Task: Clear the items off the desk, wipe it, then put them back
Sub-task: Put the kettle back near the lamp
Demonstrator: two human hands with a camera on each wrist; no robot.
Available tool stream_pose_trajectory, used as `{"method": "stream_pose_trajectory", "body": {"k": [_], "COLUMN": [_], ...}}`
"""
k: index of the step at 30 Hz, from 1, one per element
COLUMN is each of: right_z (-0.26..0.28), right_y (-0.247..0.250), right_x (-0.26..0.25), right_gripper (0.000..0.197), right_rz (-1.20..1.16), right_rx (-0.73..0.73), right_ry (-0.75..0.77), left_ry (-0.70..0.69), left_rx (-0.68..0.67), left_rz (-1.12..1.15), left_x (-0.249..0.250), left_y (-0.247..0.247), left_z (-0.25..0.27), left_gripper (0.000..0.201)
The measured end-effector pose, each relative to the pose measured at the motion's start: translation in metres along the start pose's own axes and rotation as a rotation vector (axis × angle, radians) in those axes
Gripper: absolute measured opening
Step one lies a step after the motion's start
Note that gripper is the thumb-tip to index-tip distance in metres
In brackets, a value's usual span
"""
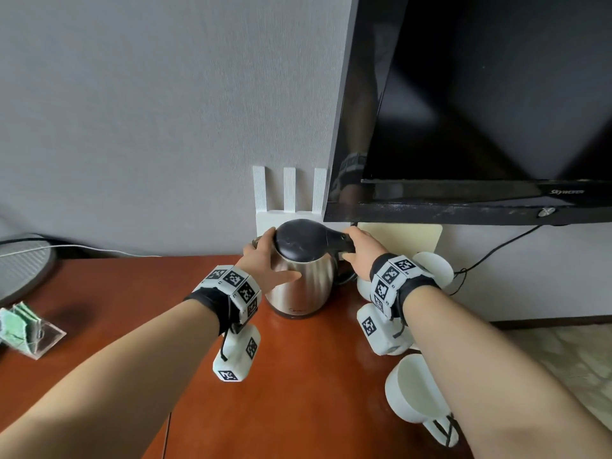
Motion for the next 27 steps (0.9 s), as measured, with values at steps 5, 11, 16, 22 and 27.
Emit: {"method": "stream_pose_trajectory", "body": {"k": [5, 11, 16, 22, 27], "right_z": [-0.005, -0.003, 0.011, 0.039, 0.071], "right_y": [0.002, 0.003, 0.006, 0.01, -0.002], "right_x": [0.001, 0.002, 0.002, -0.008, -0.039], "right_gripper": [0.037, 0.04, 0.055, 0.065, 0.069], "right_rz": [0.001, -0.007, -0.028, 0.05, 0.106], "right_rx": [0.003, 0.005, 0.011, 0.023, 0.061], "right_ry": [0.0, -0.029, -0.051, -0.048, 0.039], "left_ry": [0.018, 0.042, 0.046, -0.006, -0.042], "left_rx": [0.013, 0.005, -0.01, 0.004, 0.054], "left_rz": [-0.002, -0.009, -0.024, -0.018, -0.072], "left_x": [0.001, 0.002, -0.001, -0.002, -0.024], "left_y": [-0.002, -0.005, -0.004, 0.005, 0.028], "left_z": [-0.003, -0.007, -0.003, 0.02, 0.053], "left_gripper": [0.104, 0.104, 0.106, 0.104, 0.106]}}
Point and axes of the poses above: each hand's wrist, its own z-axis away from the middle knuckle, its own y-axis out of the back of the hand, x = y × z, the point moved 7 cm from there along -z, towards the middle knuckle, and after that the axes turned 11 degrees about -y, right-handed, at the moved point
